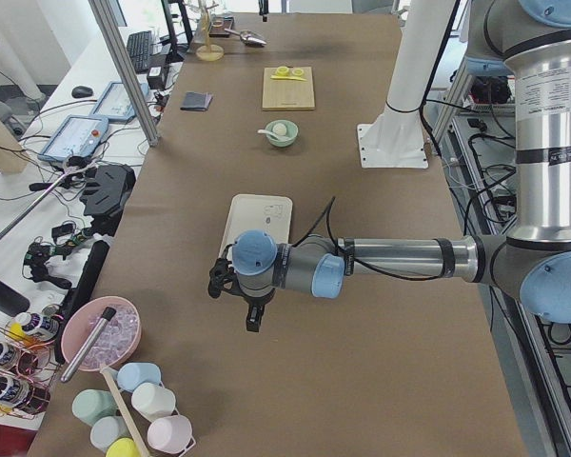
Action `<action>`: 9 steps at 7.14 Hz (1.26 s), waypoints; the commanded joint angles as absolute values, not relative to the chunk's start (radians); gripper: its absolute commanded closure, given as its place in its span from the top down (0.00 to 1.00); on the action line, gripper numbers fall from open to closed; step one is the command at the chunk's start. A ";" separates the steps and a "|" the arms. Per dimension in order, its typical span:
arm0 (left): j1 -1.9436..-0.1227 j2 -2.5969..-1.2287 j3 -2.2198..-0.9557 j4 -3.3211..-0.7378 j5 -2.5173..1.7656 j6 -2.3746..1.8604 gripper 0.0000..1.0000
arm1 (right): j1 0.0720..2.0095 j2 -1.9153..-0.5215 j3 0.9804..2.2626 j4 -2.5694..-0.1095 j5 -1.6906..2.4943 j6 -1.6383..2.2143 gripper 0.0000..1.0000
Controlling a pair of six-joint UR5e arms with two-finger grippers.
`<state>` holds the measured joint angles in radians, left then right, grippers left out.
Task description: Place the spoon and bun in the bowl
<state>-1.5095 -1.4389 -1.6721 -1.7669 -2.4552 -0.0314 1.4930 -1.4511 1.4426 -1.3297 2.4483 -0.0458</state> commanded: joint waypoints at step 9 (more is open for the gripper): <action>-1.534 -1.404 -1.690 -1.766 -2.448 -0.031 0.99 | 1.537 -1.499 1.483 -1.319 2.445 -0.046 1.00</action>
<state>-1.5337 -1.4138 -1.6876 -1.7659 -2.4483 -0.0295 1.5371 -1.4979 1.4819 -1.3195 2.4430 -0.0460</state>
